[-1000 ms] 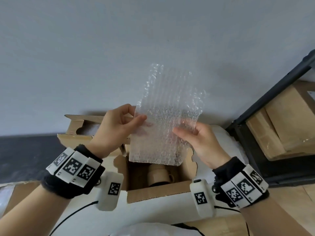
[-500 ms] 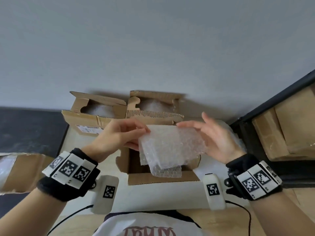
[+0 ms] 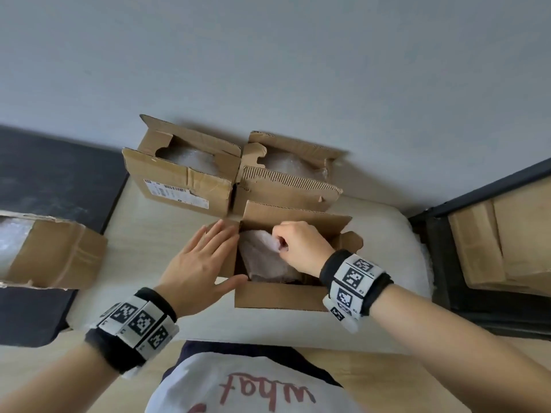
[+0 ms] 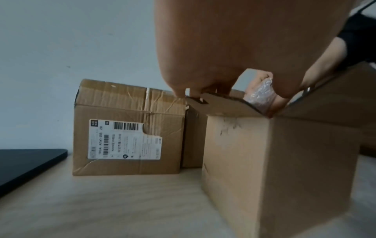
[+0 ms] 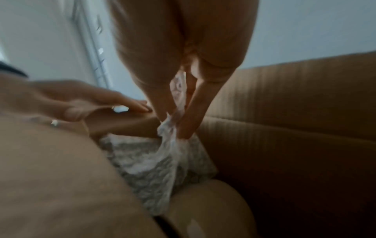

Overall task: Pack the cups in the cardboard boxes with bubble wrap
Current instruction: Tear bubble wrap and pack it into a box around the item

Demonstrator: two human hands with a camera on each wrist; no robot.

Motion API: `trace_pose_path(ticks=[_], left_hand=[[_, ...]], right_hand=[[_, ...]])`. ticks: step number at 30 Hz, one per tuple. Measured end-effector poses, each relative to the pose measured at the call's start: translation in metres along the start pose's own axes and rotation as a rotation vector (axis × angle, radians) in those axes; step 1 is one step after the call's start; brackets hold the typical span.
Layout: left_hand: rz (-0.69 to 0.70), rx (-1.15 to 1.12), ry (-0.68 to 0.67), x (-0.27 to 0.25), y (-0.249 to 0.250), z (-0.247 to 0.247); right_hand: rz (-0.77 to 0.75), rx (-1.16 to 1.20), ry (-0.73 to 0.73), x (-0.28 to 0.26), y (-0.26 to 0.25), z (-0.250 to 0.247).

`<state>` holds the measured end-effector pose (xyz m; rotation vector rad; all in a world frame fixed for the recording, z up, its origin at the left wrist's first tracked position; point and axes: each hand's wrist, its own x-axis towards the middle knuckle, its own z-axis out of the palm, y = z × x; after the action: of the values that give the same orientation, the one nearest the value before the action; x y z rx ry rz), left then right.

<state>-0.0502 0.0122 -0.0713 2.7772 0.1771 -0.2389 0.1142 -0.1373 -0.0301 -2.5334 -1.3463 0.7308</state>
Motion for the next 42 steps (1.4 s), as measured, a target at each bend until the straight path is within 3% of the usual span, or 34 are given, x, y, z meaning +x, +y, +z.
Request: trace_pose_path(ticks=[5,11,16,18,20,24,27,29,31,33,38,42], left_hand=[[-0.034,0.001,-0.047,-0.005,-0.007,0.019],[-0.044,-0.032,-0.038,-0.001,-0.006,0.029],[-0.042,-0.05,-0.011,-0.004,-0.004,0.031],[-0.037,-0.047,-0.003,-0.004,-0.001,0.029],[-0.054,-0.039,0.007,-0.007,0.001,0.028],[-0.062,0.037,-0.03,0.0,0.01,0.024],[-0.029,0.051,-0.08,0.004,0.019,0.021],[-0.01,0.052,-0.108,0.011,0.034,0.032],[-0.015,0.053,-0.129,0.013,0.037,0.037],[-0.04,0.067,-0.134,0.012,0.033,0.034],[-0.071,0.056,-0.156,0.017,0.034,0.031],[-0.094,0.064,-0.182,0.017,0.037,0.026]], right_hand=[[-0.137,-0.382,-0.24,0.023,-0.005,0.02],[-0.068,-0.249,-0.574,0.031,-0.009,0.034],[-0.059,-0.437,-0.769,0.04,-0.025,0.042],[-0.016,-0.301,-0.702,0.036,-0.023,0.028],[-0.024,-0.053,-0.523,0.024,-0.017,0.006],[-0.033,0.394,0.094,-0.026,0.022,-0.043],[0.12,0.404,0.527,-0.064,0.076,-0.058],[0.341,0.331,0.639,-0.086,0.131,-0.049],[0.547,0.239,0.567,-0.093,0.176,-0.027],[0.668,0.186,0.398,-0.091,0.2,-0.002],[0.856,0.182,0.077,-0.082,0.226,0.051],[0.886,0.121,0.032,-0.079,0.233,0.074]])
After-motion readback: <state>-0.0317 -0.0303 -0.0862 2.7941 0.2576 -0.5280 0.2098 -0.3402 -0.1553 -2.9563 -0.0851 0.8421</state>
